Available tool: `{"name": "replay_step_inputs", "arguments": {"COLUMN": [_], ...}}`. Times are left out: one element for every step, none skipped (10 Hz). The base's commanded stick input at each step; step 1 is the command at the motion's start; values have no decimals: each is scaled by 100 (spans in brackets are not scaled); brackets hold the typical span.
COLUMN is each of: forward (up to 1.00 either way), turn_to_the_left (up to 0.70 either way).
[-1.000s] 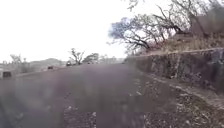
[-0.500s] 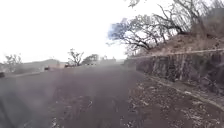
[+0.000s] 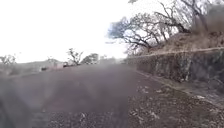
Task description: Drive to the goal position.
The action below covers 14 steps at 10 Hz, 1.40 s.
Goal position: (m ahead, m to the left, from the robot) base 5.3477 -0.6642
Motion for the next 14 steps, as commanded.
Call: {"name": "replay_step_inputs", "arguments": {"forward": [70, 70, 70, 70, 70, 70, 70, 70, 70, 70, 70, 70, 70, 70], "turn_to_the_left": [0, 0, 0, 2, 3, 2, 1, 0, 0, 0, 0, 0, 0, 0]}}
